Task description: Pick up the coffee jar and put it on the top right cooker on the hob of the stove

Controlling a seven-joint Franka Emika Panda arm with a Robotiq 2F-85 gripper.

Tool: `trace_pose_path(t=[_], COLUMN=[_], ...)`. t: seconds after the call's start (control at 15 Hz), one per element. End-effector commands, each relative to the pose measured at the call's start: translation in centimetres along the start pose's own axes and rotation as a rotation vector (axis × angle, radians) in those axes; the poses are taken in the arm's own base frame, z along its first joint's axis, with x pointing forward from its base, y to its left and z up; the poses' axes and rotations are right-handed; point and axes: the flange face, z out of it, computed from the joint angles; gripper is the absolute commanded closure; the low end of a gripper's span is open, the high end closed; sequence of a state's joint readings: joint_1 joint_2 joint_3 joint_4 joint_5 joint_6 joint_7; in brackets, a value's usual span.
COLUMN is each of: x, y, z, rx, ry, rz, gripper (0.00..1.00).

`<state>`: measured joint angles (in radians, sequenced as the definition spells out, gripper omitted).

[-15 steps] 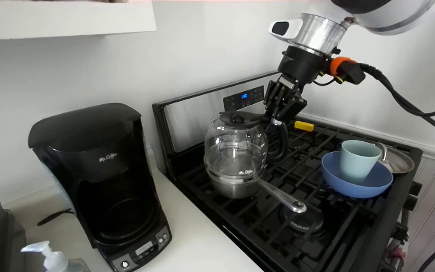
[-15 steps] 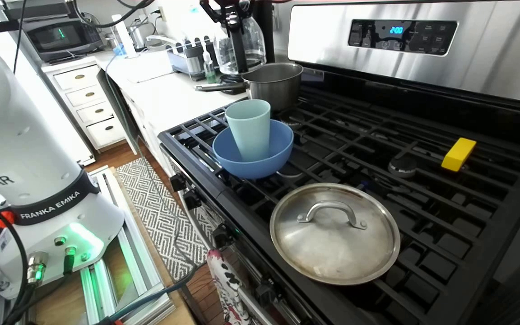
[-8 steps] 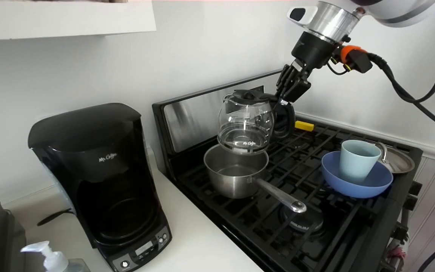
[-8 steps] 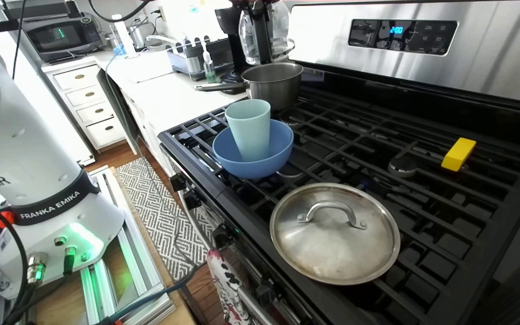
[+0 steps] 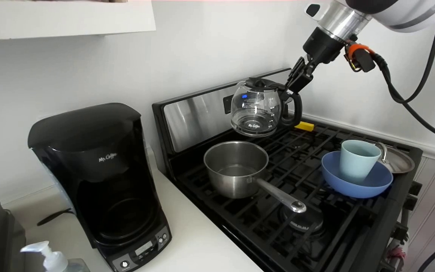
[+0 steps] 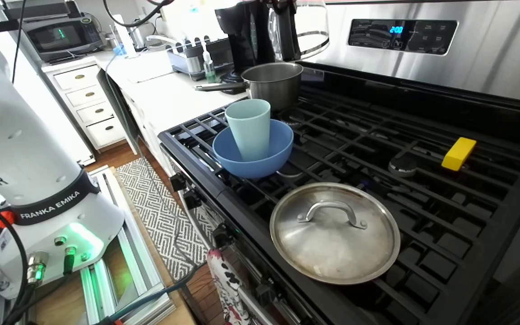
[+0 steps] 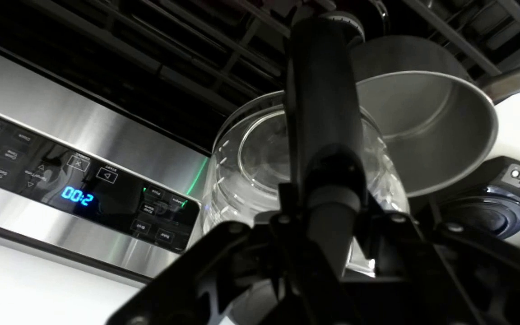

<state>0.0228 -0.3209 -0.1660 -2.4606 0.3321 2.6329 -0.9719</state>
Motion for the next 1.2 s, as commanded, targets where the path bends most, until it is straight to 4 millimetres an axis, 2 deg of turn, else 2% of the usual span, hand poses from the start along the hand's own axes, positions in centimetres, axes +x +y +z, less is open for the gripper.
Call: trace_pose_path(t=[0.0, 0.07, 0.2, 0.53, 1.13], x=[0.1, 0.1, -0.5, -3.5, -9.0], y=[-0.1, -0.2, 0.6, 3.5, 8.1], z=[0.2, 0.3, 0.8, 1.0, -0.5], rx=[0.003, 0.006, 0.003, -0.026, -0.189], ry=[-0.004, -0.006, -0.016, -0.037, -0.083], rz=[-0.001, -0.003, 0.025, 0.127, 0.313], gripper=[0.67, 0.92, 0.92, 0.92, 0.92])
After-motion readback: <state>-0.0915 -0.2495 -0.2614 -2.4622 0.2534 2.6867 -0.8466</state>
